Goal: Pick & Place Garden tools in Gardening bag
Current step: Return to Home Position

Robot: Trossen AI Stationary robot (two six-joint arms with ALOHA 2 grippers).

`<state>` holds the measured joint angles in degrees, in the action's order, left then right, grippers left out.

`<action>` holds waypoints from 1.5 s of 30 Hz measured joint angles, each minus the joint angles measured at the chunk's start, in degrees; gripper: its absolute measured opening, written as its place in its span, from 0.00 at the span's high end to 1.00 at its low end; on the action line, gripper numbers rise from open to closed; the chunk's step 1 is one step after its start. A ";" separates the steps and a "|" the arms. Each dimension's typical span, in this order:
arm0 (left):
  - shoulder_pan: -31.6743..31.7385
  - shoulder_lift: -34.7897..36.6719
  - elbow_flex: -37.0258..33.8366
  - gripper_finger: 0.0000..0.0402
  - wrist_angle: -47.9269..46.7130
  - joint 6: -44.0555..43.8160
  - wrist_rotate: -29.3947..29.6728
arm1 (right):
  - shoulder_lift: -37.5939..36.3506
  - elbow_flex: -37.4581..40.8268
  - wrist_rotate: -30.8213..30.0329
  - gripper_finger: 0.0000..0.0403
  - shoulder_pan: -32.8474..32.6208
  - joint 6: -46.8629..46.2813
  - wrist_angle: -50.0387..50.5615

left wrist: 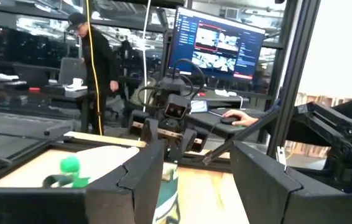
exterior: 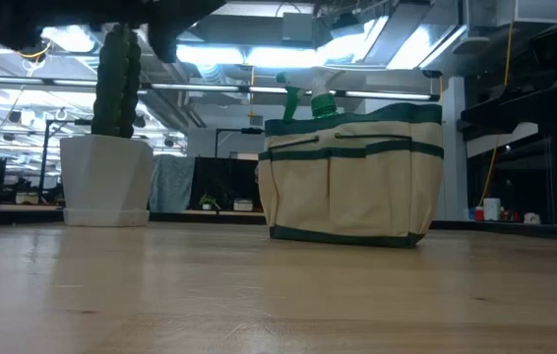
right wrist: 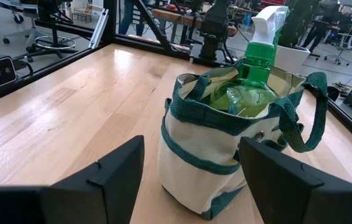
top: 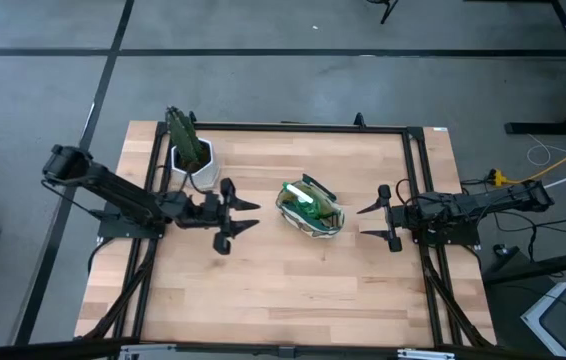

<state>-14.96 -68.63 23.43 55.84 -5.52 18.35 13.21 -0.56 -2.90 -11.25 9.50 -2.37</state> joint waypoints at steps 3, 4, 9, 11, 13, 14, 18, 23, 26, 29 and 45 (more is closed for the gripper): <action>0.00 3.49 -3.65 0.55 0.96 0.72 -0.01 | 0.00 0.00 0.00 0.34 0.00 0.00 0.00; 0.00 4.48 -4.71 0.55 1.29 0.74 -0.02 | -0.02 0.00 0.02 0.34 -0.02 0.00 0.00; 0.00 9.13 -10.41 0.55 3.10 0.75 -1.00 | -0.01 0.00 0.02 0.34 -0.02 0.00 0.00; 0.00 11.02 -12.49 0.55 3.24 0.75 -2.00 | 0.00 0.00 0.02 0.34 0.00 0.00 0.00; 0.00 13.10 -14.66 0.55 3.49 0.74 -2.55 | 0.00 0.00 0.02 0.34 0.00 0.00 0.00; 0.00 14.17 -15.75 0.55 3.59 0.74 -2.60 | 0.00 0.00 0.01 0.34 -0.02 0.00 0.00; 0.00 18.86 -20.30 0.55 3.71 0.76 -1.89 | -0.01 0.00 -0.01 0.34 0.00 0.00 0.00; 0.01 23.93 -22.96 0.55 -0.01 1.69 0.56 | 0.00 0.00 -3.29 0.34 0.00 0.00 -0.02; 0.01 26.46 -22.96 0.55 -2.85 4.56 0.01 | 0.00 0.00 -4.97 0.34 0.00 0.00 -0.02; 0.00 28.81 -22.96 0.55 -5.10 5.24 -1.85 | 0.13 0.00 -5.01 0.34 -0.02 0.00 -0.02; 0.00 33.50 -22.96 0.54 -8.53 4.83 -4.52 | 0.15 0.00 -4.98 0.34 -0.04 0.00 0.00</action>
